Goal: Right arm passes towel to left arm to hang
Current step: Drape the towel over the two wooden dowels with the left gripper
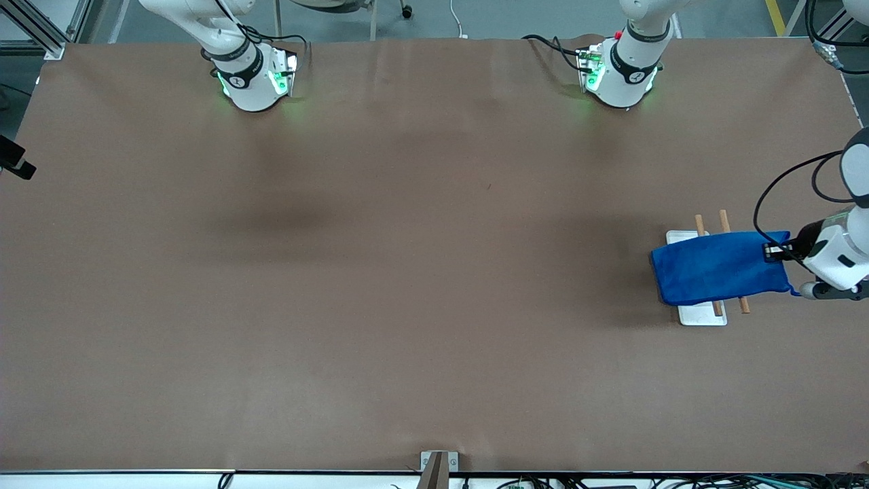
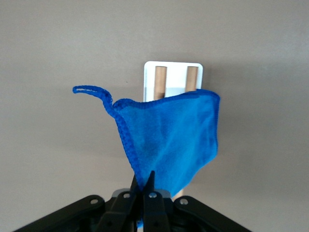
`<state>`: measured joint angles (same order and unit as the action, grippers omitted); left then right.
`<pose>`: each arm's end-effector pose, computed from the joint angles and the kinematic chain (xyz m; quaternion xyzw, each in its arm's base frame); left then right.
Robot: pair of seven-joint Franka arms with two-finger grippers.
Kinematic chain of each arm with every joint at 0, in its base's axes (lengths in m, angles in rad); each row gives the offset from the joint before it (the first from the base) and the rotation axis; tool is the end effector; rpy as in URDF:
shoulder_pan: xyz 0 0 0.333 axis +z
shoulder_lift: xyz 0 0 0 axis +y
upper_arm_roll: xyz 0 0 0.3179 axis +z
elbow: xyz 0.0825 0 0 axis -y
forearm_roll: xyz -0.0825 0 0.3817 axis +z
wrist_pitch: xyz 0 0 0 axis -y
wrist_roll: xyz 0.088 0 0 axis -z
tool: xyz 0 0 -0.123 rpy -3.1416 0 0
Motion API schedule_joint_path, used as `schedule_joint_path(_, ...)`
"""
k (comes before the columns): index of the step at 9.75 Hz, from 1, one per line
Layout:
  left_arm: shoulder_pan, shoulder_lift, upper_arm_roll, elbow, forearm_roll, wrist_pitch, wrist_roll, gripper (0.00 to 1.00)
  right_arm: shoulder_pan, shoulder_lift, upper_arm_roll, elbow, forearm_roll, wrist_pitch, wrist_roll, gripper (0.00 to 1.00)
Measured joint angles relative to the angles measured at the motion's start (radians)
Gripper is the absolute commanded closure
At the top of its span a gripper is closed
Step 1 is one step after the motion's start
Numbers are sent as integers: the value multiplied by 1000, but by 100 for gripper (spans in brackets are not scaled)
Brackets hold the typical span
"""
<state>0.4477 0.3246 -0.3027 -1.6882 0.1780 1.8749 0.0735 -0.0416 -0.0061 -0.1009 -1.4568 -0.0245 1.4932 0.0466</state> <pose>0.6184 0.1220 0.3935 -0.9975 -0.0084 0.0639 0.0283 0.5368 -0.0804 0.6599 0.9951 -0.0956 0.0206 0.0129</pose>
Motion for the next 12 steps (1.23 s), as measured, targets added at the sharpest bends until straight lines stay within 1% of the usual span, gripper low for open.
schedule_joint_path(3, 34, 7, 2, 5, 0, 11, 71, 99, 0, 0, 0, 0, 0, 0, 0, 0)
schedule_joint_path(12, 140, 112, 4, 13, 0, 116, 192, 99, 0, 0, 1, 0, 0, 0, 0, 0)
